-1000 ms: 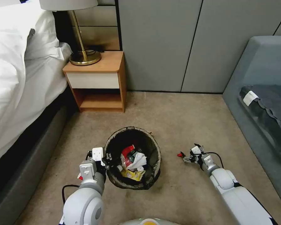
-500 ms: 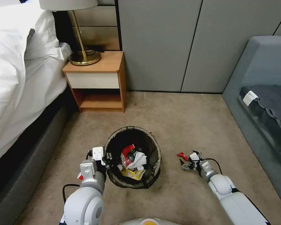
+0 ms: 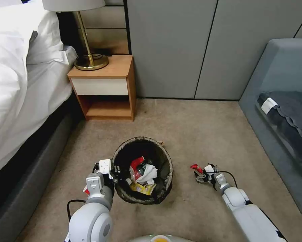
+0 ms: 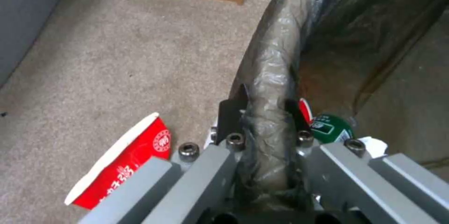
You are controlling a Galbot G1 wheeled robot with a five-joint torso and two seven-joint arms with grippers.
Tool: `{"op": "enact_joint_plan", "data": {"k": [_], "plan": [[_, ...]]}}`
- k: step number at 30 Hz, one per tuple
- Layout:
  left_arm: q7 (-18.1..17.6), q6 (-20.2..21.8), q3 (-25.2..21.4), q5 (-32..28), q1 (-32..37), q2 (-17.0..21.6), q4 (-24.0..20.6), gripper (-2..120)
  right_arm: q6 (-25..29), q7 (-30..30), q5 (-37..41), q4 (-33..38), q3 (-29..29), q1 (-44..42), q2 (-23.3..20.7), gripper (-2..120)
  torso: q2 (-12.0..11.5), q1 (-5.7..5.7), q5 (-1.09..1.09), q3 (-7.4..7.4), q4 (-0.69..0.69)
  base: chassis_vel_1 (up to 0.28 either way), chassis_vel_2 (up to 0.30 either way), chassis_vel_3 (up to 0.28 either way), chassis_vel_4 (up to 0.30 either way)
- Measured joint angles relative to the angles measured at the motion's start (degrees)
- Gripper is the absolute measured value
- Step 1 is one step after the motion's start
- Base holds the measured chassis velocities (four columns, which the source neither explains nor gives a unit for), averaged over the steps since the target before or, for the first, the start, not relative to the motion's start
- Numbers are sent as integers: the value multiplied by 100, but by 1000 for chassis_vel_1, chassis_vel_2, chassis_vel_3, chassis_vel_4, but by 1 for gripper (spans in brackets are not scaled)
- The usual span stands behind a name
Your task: Pick up the trash bin, then pick up the garbage from the floor and place it into the trash bin.
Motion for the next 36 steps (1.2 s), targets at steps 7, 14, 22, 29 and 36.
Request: {"op": "enact_joint_plan", "data": {"k": [7, 14, 22, 29, 36], "plan": [[0, -4, 8, 17, 22, -2, -15, 0, 36, 6, -17, -132, -9, 46, 81, 86, 0, 0, 1, 0, 0, 0, 0, 0, 0], [1, -12, 6, 19, 37, -5, -27, 0, 89, 11, -34, -329, 19, 81, 142, 61, 1, -1, 0, -1, 0, 0, 0, 0, 0], [2, -14, 6, 23, 51, -1, -28, 0, 121, -18, 13, -631, 78, 182, 217, 35, 1, -1, 1, -1, 2, 0, 0, 0, 0], [2, -19, 17, 58, 80, -16, -37, 0, 109, -23, 99, -785, 107, 263, 259, 11, 1, -1, 4, -1, 4, 0, 0, 0, 0], [3, -19, -2, 47, 75, 13, -83, 0, 78, -18, 143, -776, 129, 265, 229, 0, 1, -1, 1, 0, 4, 0, 0, 0, 0]]}}
